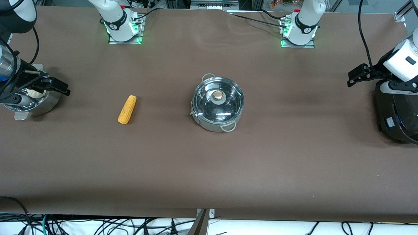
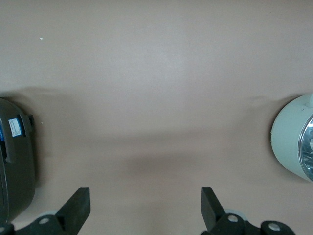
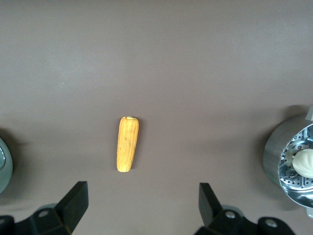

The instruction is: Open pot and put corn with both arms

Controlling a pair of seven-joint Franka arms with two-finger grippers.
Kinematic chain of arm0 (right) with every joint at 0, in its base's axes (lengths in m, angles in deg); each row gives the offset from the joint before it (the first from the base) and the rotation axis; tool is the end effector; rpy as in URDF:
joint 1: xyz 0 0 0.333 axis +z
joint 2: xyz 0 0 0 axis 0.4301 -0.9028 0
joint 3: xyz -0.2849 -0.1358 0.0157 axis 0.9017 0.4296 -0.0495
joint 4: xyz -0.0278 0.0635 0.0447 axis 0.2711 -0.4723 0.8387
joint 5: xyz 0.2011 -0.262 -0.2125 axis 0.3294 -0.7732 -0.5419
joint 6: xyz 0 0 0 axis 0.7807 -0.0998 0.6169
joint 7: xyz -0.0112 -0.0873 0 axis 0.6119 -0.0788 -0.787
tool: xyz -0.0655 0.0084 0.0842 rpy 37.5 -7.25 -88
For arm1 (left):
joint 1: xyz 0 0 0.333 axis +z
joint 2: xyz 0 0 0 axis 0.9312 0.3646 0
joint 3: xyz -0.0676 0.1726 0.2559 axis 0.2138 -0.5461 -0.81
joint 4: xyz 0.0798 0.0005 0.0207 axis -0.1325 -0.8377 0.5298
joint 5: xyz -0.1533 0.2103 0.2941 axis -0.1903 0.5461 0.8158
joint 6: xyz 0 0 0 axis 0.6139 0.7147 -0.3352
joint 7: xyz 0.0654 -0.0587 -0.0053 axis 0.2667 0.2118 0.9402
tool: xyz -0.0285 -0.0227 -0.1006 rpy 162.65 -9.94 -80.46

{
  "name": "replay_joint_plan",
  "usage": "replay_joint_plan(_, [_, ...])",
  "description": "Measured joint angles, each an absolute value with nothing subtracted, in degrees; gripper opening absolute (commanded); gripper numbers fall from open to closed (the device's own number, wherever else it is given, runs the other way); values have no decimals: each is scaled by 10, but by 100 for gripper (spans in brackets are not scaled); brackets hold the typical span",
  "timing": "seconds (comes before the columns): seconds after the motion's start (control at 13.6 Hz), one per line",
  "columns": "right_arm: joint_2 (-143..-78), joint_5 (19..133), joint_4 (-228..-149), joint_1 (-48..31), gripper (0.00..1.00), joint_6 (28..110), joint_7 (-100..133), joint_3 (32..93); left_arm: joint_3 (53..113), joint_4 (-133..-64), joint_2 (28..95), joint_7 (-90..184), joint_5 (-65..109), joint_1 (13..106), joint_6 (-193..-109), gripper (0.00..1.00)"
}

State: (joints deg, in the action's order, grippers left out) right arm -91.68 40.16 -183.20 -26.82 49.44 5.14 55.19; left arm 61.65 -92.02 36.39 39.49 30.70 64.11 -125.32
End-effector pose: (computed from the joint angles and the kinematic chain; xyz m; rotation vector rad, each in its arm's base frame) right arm 0.5826 0.0070 0.5581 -3.1176 0.1682 0.0647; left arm 0.5573 -0.0156 0.5941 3.1363 -0.0747 -0.0620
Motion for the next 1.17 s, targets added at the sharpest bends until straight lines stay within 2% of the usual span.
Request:
replay_joint_plan(0.66, [-917,402,-1832,-268,100,495,51,552,622,-920,364,394,306,633,-1236,100])
replay_joint_plan(1.17, [-918,402,-1832,-268,100,496,51,552,633,-919,402,446,294,506,-1223,100])
